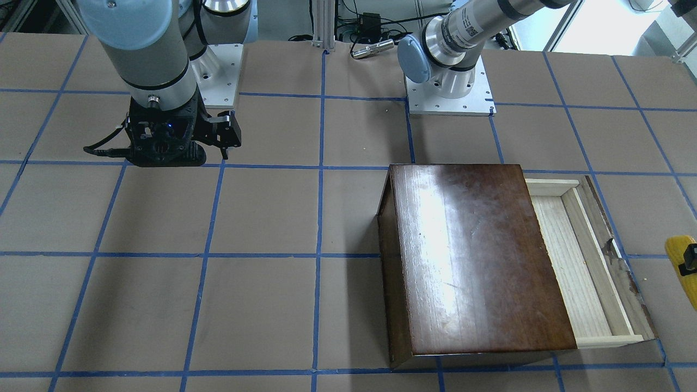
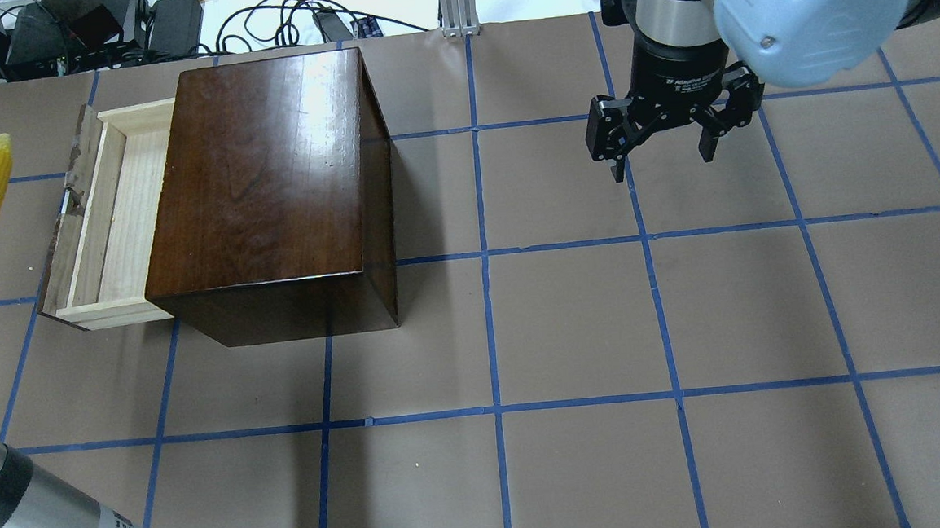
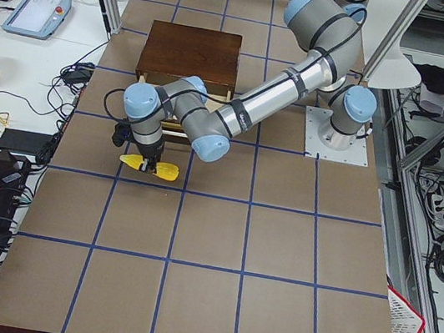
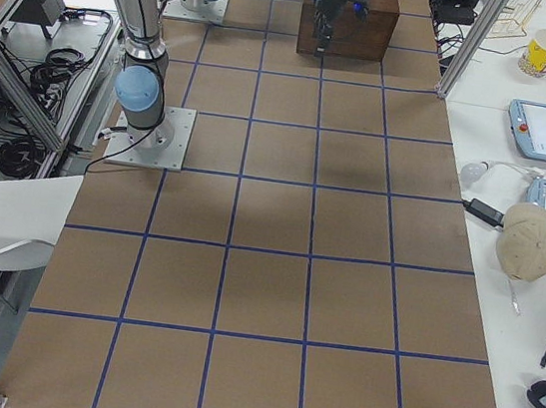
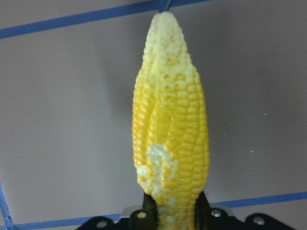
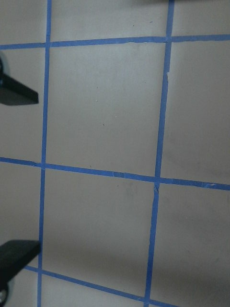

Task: Open drawer and put corn inside
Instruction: 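Close the left gripper on the yellow corn cob, then lift the corn with the left gripper and carry it over the drawer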

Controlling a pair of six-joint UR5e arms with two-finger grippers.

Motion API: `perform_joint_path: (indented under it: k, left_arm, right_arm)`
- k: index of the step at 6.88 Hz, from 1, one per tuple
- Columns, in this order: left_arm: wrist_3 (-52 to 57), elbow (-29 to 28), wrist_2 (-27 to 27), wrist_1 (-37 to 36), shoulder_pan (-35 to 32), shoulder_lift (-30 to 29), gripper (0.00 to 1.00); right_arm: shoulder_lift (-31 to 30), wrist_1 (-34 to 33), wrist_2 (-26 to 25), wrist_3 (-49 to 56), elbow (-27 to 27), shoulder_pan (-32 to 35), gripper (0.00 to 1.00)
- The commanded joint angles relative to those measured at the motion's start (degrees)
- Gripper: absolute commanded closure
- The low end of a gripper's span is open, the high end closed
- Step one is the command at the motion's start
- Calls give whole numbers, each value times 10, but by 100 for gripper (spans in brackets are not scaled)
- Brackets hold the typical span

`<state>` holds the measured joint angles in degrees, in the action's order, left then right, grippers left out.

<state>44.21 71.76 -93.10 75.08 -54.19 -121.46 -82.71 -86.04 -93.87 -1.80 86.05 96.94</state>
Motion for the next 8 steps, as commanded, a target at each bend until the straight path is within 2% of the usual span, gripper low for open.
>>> perform_joint_path:
  k: [1,4,6,8]
  left_arm:
    - [-8,-3,0,38,-30,59,100]
    - [-133,1,4,101,-103,119,100]
    - [-224,19,40,104,-142,117,100]
    - [-247,62,42,98,-147,105,100]
  right_arm:
    - [0,0,0,0,0,0,0]
    - [0,0,0,0,0,0,0]
    - [0,0,0,0,0,0,0]
    - [0,0,0,0,0,0,0]
